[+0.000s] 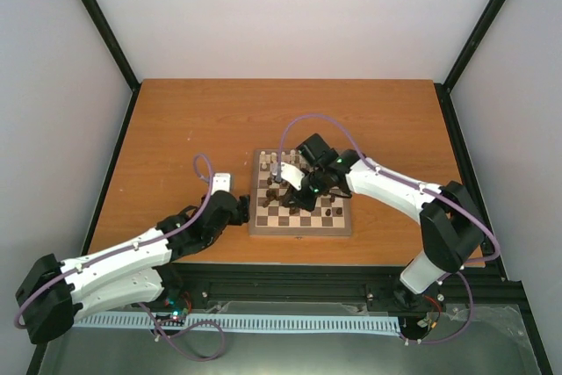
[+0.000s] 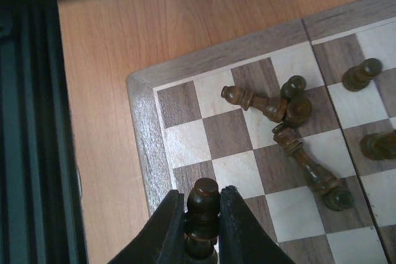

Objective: Set up the chess pieces on the board

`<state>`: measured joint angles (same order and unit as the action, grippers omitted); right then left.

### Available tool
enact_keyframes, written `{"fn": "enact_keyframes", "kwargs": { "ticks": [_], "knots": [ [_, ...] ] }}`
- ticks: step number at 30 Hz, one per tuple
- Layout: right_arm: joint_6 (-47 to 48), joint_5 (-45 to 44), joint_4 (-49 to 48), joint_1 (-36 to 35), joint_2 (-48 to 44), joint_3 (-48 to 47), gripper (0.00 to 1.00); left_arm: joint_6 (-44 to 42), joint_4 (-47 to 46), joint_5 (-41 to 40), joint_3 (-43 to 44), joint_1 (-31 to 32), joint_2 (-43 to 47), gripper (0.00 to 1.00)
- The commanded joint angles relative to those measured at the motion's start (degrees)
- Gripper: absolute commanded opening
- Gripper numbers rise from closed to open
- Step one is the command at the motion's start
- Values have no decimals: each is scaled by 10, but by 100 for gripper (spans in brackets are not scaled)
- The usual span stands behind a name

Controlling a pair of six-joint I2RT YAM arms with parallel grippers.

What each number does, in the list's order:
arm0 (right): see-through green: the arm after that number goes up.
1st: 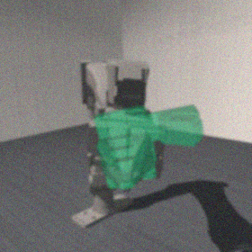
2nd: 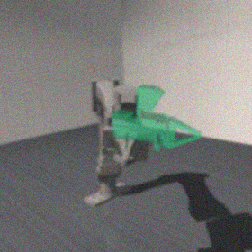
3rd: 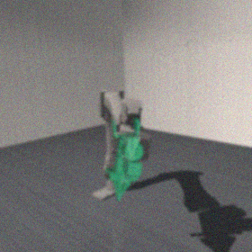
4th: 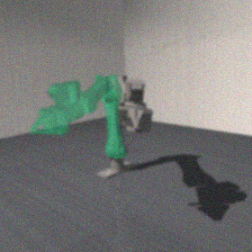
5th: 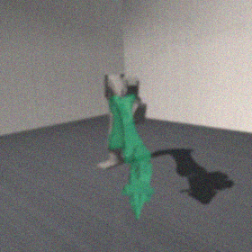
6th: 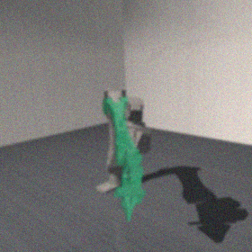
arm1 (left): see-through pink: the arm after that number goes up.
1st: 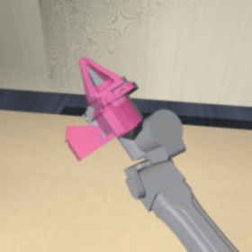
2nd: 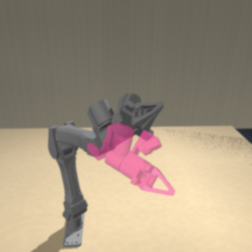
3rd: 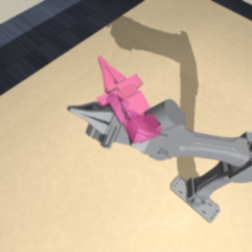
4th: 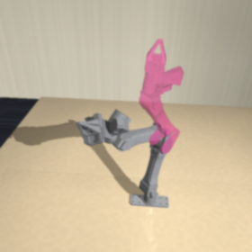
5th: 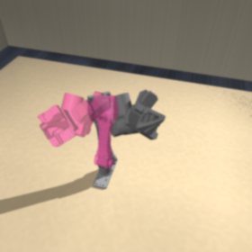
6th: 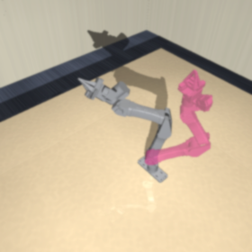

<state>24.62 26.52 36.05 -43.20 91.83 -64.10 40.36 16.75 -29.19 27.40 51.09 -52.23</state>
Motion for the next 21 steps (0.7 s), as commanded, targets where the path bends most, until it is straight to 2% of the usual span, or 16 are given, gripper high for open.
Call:
{"fn": "enact_keyframes", "kwargs": {
  "ticks": [1,5,9,11,17,21],
  "knots": [
    [14,108,-2,41,-28,-4,4,-89,-164,132,-53,-3,6,77],
    [19,181,29,76,-42,-20,5,-142,-320,243,-113,-3,0,78],
    [24,204,54,81,-58,-39,5,-208,-450,298,-146,-1,-23,77],
    [24,216,62,81,-63,-47,5,-243,-476,327,-139,2,-46,76],
    [19,247,84,81,-68,-65,5,-318,-495,405,-69,12,-148,64],
    [19,252,88,80,-71,-62,6,-345,-516,430,-36,19,-193,63]
  ]
}}
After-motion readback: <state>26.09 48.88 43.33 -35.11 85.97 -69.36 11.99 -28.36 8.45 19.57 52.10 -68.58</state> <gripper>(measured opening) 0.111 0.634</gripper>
